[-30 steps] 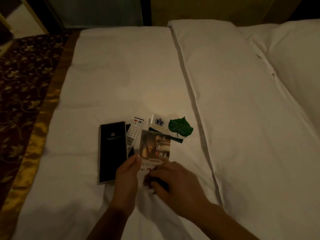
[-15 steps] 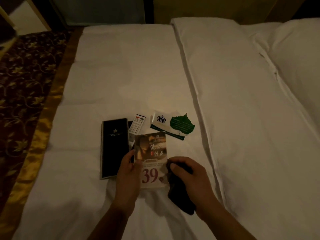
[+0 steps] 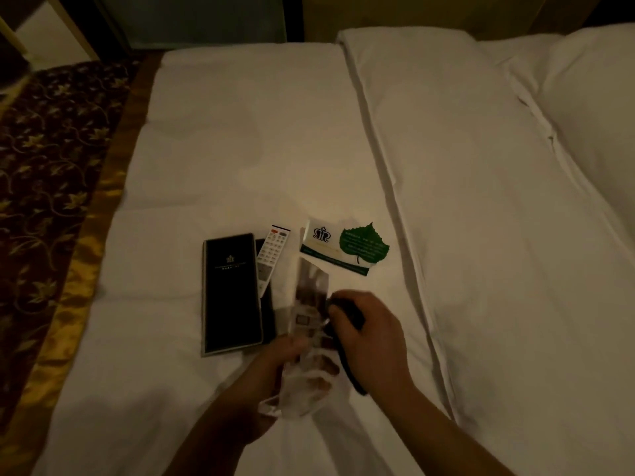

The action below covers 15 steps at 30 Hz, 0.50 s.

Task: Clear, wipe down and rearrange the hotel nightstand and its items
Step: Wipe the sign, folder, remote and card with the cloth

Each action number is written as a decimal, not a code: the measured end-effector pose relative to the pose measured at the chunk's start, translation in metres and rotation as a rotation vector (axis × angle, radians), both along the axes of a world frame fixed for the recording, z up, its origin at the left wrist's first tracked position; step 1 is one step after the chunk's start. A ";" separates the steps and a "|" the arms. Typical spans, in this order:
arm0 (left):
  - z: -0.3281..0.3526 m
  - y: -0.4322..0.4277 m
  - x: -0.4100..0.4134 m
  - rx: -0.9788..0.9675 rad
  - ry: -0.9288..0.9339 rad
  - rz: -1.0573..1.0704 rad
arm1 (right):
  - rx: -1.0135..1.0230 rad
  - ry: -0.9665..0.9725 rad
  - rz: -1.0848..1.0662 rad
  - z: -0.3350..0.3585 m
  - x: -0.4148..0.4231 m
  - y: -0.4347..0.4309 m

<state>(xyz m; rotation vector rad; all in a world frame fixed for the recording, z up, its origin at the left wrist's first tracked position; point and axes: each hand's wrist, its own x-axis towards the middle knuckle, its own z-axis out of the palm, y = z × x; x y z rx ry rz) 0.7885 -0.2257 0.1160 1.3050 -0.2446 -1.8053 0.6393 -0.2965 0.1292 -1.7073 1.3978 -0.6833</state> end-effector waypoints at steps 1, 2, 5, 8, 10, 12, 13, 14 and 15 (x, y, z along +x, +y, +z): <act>0.003 -0.002 0.001 -0.031 0.049 0.019 | -0.012 0.001 0.076 0.000 0.000 0.008; 0.002 -0.003 0.002 -0.061 0.089 0.042 | -0.031 -0.018 0.139 0.002 0.001 0.016; 0.004 -0.007 0.003 -0.097 0.141 0.047 | -0.018 -0.156 0.139 0.016 0.009 0.026; 0.002 -0.010 0.010 -0.069 0.120 0.055 | -0.010 -0.152 0.329 0.023 0.010 0.037; 0.002 -0.008 0.015 -0.104 0.055 -0.007 | 0.010 -0.097 0.526 0.023 0.005 0.041; 0.003 -0.005 0.017 -0.127 0.050 -0.022 | 0.020 0.027 0.600 0.019 -0.002 0.032; 0.004 -0.004 0.017 -0.125 0.066 -0.014 | 0.015 0.109 0.593 0.016 -0.006 0.027; 0.002 -0.003 0.017 -0.132 0.076 0.001 | 0.006 0.191 0.577 0.013 -0.009 0.022; 0.002 -0.003 0.018 -0.135 0.073 0.017 | 0.005 0.241 0.556 0.011 -0.010 0.019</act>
